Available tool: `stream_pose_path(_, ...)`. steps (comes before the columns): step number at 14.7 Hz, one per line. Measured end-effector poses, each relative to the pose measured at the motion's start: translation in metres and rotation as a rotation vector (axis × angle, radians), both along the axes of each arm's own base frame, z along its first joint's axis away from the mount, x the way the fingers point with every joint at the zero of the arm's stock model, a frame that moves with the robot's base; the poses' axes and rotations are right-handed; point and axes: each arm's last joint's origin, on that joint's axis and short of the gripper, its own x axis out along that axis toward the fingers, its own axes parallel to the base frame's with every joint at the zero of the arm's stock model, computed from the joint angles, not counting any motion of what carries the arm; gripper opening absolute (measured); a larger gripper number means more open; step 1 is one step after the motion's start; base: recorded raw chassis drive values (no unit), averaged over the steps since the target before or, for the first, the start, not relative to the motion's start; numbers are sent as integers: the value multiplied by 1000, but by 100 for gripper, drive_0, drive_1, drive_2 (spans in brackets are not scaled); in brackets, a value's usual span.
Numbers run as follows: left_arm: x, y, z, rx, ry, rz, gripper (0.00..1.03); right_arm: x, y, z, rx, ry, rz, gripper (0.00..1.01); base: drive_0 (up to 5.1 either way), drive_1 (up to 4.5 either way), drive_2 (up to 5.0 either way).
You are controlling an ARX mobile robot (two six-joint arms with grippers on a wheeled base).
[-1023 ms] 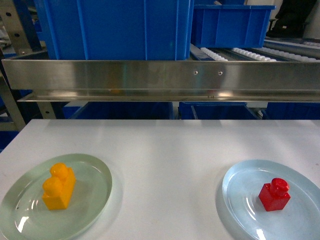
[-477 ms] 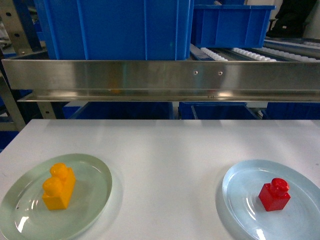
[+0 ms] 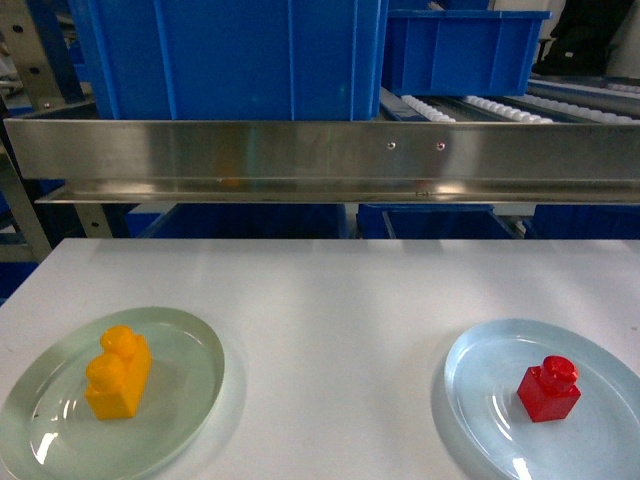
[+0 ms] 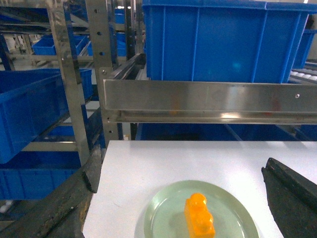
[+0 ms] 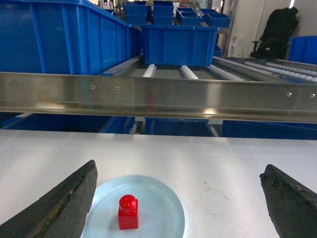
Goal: Sort and place red and yellow blocks in left bins
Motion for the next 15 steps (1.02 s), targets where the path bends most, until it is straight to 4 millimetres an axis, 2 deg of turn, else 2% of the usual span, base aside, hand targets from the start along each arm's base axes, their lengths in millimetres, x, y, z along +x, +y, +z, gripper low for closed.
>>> stream_pose_path(3,38,4,28,-13,2,-39,98,32,13,20,-22,14,74,98,0,0,0)
stream_pose_path(6,96,3,17,-48,134,-81,98,79,24,10,-57,100,117,98,0,0,0)
stream_pose_path(8,138,-3,8,-40,160,-111,98,119,32,-5,-70,197,160,98,0,0,0)
stream_pose_path(13,162,-6,-6,-26,165,-108,98,142,39,-22,-82,284,186,98,0,0,0)
stream_pose_path(15,173,-6,-26,-30,243,-94,98,156,44,-38,-87,343,199,98,0,0,0)
